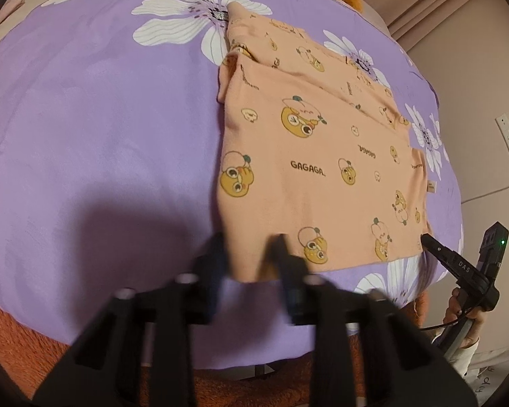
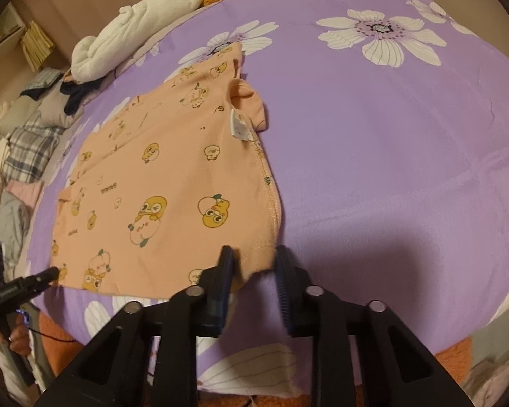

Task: Fold small clothes
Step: 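Grasp the folded onesie edge with both grippers, then lift the held edge with both grippers and fold it over the onesie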

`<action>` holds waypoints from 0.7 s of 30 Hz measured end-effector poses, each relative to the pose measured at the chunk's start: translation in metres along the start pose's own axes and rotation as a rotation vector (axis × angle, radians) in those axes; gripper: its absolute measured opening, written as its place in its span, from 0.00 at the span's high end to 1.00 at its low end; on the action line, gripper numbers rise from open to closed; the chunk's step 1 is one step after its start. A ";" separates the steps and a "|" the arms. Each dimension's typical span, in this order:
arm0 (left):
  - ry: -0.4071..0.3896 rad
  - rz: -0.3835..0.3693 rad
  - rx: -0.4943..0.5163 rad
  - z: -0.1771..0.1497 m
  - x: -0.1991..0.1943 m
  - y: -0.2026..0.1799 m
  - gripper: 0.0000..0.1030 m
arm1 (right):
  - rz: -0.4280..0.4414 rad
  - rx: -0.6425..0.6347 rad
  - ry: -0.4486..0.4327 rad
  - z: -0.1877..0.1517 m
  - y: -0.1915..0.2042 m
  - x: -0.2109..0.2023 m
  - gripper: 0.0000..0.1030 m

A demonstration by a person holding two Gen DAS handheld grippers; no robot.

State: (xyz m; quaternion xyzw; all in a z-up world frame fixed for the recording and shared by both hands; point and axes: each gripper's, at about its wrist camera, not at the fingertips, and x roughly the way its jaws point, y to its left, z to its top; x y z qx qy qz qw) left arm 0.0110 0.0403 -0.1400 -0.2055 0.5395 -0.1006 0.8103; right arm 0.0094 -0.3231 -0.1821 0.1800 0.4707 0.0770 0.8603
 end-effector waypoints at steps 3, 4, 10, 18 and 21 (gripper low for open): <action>0.004 -0.011 -0.007 0.000 -0.002 -0.002 0.91 | 0.026 0.021 -0.003 0.000 -0.001 0.000 0.89; -0.002 -0.013 -0.008 0.001 -0.005 -0.003 0.92 | 0.021 0.019 -0.006 0.000 0.001 -0.001 0.89; -0.054 -0.029 0.036 0.004 -0.030 -0.016 0.93 | 0.048 -0.012 -0.053 0.004 0.012 -0.018 0.90; -0.164 -0.092 0.089 0.005 -0.078 -0.039 0.93 | 0.138 -0.063 -0.193 0.015 0.032 -0.070 0.90; -0.208 -0.102 0.106 0.004 -0.096 -0.043 0.93 | 0.167 -0.076 -0.251 0.016 0.038 -0.090 0.90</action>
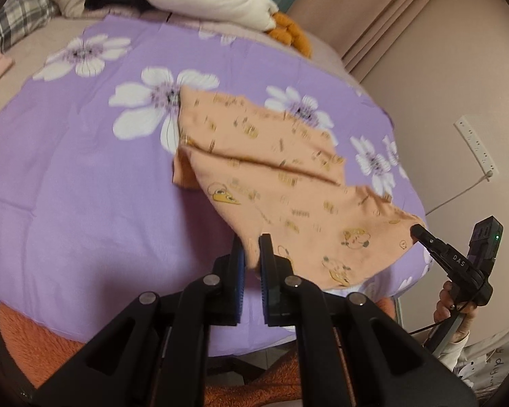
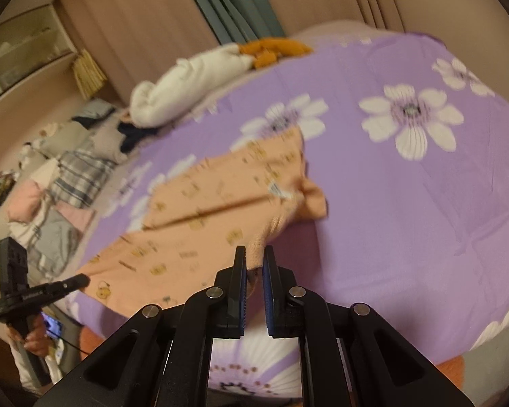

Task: Fold small clothes
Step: 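Lift the held edge with both grippers and fold it over the onesie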

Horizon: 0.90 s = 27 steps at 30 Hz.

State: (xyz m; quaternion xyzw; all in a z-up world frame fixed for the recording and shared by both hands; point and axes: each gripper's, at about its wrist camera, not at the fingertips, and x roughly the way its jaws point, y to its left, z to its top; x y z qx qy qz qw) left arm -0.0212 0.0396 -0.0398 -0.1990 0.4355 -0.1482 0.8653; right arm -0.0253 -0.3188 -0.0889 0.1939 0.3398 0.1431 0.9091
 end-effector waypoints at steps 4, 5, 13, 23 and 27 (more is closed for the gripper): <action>-0.029 -0.023 -0.005 -0.001 -0.019 -0.001 0.93 | 0.014 -0.018 -0.056 0.002 0.010 -0.018 0.90; -0.032 -0.028 -0.006 -0.001 -0.022 -0.002 0.93 | 0.023 -0.017 -0.067 0.002 0.011 -0.023 0.90; -0.069 -0.059 0.002 -0.007 -0.049 -0.008 0.93 | 0.045 -0.024 -0.125 -0.003 0.018 -0.045 0.90; -0.055 -0.058 -0.007 -0.012 -0.051 -0.007 0.93 | 0.053 0.002 -0.156 -0.008 0.013 -0.054 0.90; -0.066 -0.048 -0.011 -0.011 -0.049 -0.005 0.93 | 0.045 0.017 -0.156 -0.007 0.010 -0.051 0.90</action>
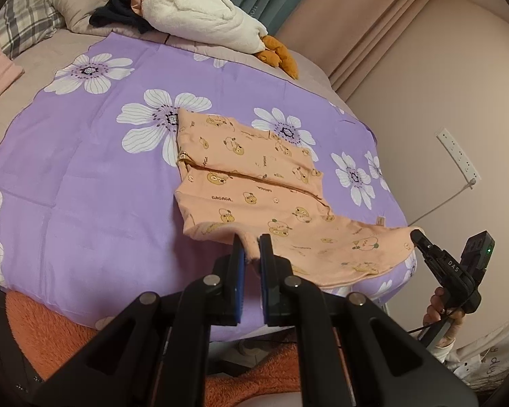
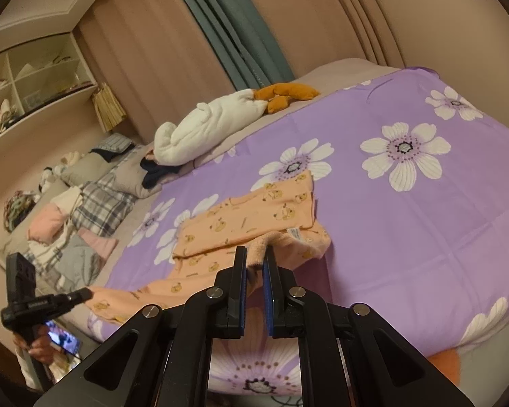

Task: Fold small clothes
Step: 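Lift the held edge with both grippers and fold it over the onesie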

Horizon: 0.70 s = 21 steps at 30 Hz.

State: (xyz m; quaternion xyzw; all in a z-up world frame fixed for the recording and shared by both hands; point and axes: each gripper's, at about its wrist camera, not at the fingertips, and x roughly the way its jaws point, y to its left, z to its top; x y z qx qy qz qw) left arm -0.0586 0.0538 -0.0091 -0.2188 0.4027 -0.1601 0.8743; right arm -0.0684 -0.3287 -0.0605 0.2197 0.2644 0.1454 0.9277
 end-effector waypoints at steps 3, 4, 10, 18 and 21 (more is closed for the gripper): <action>-0.003 0.008 -0.001 0.004 0.004 0.001 0.93 | -0.003 0.006 -0.001 0.004 -0.002 0.004 0.90; -0.006 0.011 0.001 0.006 0.005 0.001 0.93 | -0.007 0.005 -0.004 0.005 -0.002 0.005 0.90; -0.017 0.008 -0.012 0.023 0.016 0.007 0.93 | -0.013 0.008 -0.009 0.017 -0.002 0.017 0.90; -0.018 0.002 -0.032 0.051 0.038 0.013 0.93 | -0.025 0.010 -0.001 0.036 -0.002 0.042 0.91; -0.021 0.008 -0.049 0.063 0.046 0.017 0.93 | -0.019 0.015 0.005 0.045 -0.002 0.052 0.90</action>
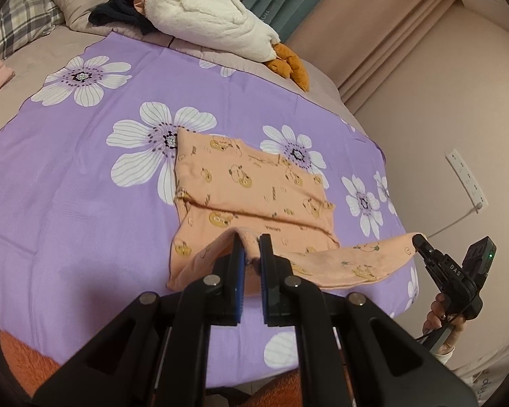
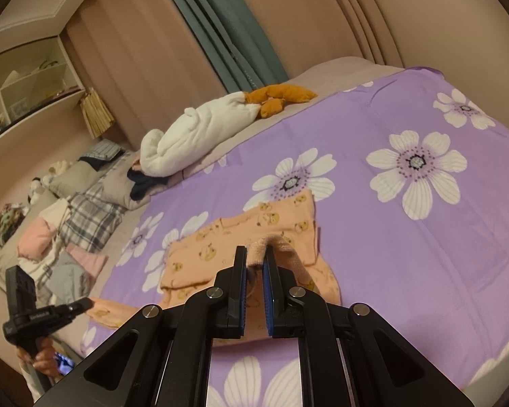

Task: Fold small clothes
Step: 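Lift the held edge with both grippers and fold it over the onesie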

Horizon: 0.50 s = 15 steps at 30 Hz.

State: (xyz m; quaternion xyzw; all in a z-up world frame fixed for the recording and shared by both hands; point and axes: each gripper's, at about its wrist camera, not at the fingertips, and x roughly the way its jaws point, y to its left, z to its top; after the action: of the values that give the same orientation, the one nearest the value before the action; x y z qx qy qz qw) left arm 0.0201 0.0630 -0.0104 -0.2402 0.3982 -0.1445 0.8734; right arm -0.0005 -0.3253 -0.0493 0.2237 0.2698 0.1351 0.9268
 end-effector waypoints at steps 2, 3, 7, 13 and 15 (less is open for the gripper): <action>-0.001 0.005 -0.003 0.007 0.005 0.002 0.93 | 0.001 0.001 0.001 0.007 0.000 0.007 0.90; -0.002 0.007 -0.009 0.013 0.008 0.003 0.93 | -0.001 0.001 0.002 0.010 0.001 0.011 0.91; -0.016 0.026 -0.021 0.031 0.019 0.006 0.93 | 0.002 0.003 0.009 0.024 0.003 0.027 0.90; -0.020 0.050 -0.033 0.054 0.040 0.009 0.93 | -0.001 0.021 0.031 0.042 0.002 0.055 0.90; -0.017 0.048 -0.040 0.058 0.045 0.011 0.93 | -0.003 0.026 0.041 0.046 0.001 0.062 0.90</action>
State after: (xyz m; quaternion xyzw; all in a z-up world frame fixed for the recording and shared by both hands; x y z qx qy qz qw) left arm 0.0941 0.0698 -0.0119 -0.2493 0.3995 -0.1133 0.8749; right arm 0.0760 -0.3171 -0.0420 0.2325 0.2908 0.1345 0.9183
